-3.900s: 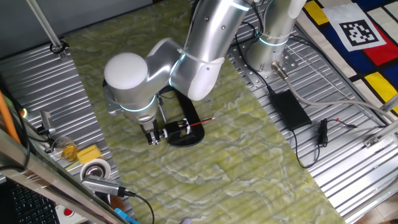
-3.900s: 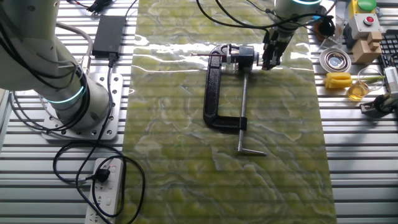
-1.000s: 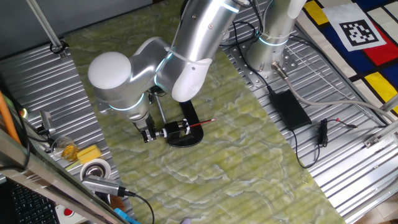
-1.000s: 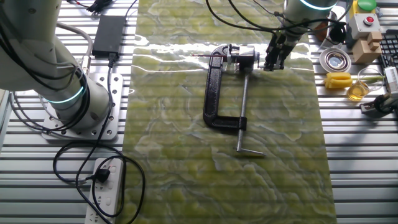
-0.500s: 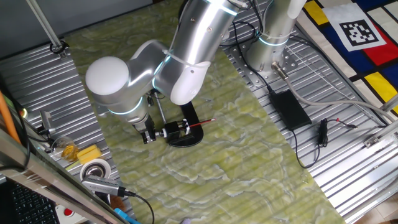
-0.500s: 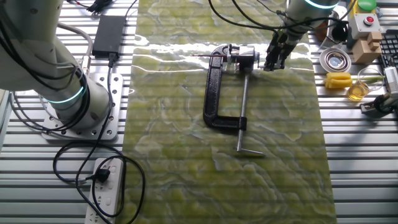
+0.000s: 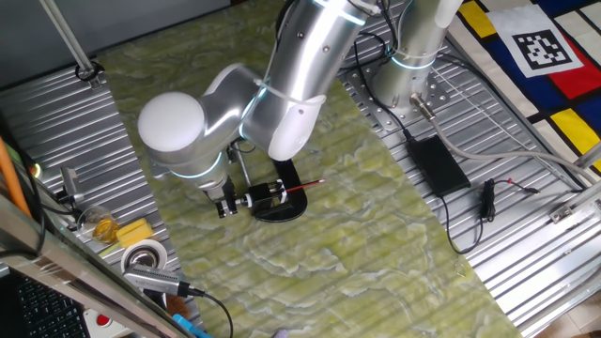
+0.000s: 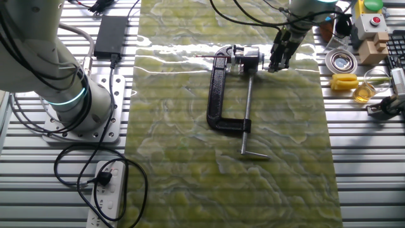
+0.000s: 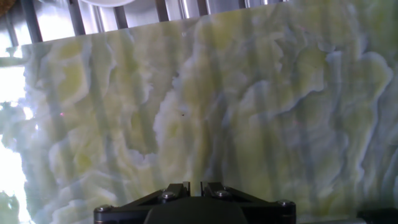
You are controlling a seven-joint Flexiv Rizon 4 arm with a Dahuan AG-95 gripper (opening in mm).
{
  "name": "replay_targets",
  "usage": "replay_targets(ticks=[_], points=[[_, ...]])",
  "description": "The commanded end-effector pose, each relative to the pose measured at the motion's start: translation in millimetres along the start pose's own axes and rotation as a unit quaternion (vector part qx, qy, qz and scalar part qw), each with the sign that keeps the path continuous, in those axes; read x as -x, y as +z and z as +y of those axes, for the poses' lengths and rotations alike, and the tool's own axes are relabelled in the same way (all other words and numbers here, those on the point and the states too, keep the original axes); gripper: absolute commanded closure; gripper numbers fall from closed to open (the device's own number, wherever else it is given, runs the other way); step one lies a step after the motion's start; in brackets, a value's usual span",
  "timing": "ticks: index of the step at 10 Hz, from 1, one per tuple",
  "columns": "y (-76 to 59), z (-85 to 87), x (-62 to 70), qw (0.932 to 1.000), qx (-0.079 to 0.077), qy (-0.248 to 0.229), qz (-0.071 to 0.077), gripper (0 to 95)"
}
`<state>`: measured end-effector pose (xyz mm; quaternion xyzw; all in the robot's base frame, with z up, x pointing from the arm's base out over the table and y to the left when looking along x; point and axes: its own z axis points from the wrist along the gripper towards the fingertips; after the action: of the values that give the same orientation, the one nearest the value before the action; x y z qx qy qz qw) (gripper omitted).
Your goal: Sharpen the pencil with a pencil sharpener
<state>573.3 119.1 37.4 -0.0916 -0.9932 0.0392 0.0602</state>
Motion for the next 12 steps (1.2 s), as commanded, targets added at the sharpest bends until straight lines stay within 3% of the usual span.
replay_targets(ticks=[1, 12], points=[[0.9, -0.4, 0.4, 1.0, -0.003, 0.002, 0.002, 95.0], [-3.6, -1.1, 0.4, 0.9999, -0.013, -0.001, 0.008, 95.0]])
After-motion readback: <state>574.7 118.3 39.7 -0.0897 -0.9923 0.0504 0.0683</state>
